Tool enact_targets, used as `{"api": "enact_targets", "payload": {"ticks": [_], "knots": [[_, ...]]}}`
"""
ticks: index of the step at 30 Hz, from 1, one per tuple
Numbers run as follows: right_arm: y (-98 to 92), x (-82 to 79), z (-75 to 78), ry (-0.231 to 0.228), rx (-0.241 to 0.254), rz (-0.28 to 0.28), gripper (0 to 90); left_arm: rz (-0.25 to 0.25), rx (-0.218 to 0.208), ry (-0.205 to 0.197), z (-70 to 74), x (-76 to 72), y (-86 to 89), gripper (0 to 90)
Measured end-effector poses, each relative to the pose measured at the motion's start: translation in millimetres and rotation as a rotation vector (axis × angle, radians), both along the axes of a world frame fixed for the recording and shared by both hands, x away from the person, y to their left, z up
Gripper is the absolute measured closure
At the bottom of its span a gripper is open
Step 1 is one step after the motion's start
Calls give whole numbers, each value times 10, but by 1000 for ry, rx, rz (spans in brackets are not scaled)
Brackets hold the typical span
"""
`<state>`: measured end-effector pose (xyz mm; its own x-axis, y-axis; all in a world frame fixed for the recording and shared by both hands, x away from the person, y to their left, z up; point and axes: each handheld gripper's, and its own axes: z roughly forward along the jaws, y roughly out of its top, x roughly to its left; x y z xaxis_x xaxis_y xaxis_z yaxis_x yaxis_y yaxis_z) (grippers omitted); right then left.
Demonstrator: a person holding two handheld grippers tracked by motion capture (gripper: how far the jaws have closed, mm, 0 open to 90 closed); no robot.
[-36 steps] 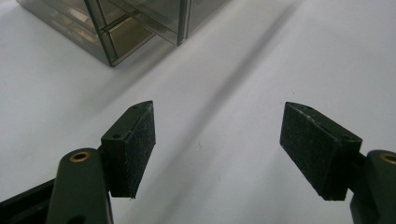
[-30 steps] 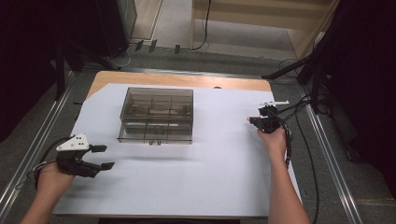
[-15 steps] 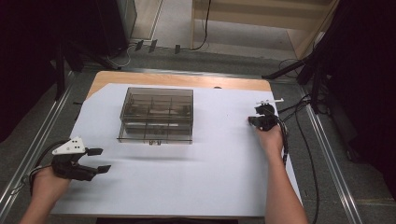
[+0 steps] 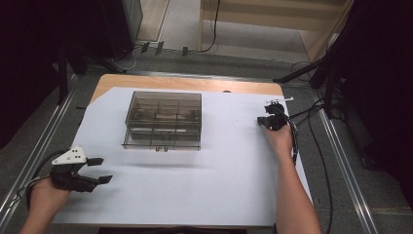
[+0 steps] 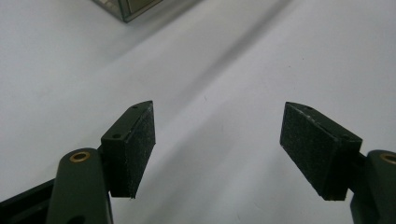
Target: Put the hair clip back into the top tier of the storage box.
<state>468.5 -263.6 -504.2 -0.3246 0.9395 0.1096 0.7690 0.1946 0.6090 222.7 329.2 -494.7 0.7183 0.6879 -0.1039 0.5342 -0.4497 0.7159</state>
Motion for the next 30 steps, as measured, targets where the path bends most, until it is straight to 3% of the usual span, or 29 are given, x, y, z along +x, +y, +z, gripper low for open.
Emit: {"api": "enact_targets", "payload": {"ticks": [3,7,10,12,15,21,30], "knots": [[7,32,23,33,7,-17,896,-6,5,-2,4,0,-9,280],[14,13,91,49,-1,10,886,-10,1,-5,4,15,-14,280],[27,0,206,45,-56,63,847,-16,0,-7,-2,23,-10,280],[30,5,286,57,-66,85,835,-12,-4,-4,-7,35,-10,280],[59,41,354,73,-138,135,735,-17,-4,-5,0,57,-28,280],[93,157,391,136,-277,215,708,-28,1,-2,-5,62,-62,280],[5,313,323,249,-346,242,682,-19,-1,5,-18,55,-39,280]]}}
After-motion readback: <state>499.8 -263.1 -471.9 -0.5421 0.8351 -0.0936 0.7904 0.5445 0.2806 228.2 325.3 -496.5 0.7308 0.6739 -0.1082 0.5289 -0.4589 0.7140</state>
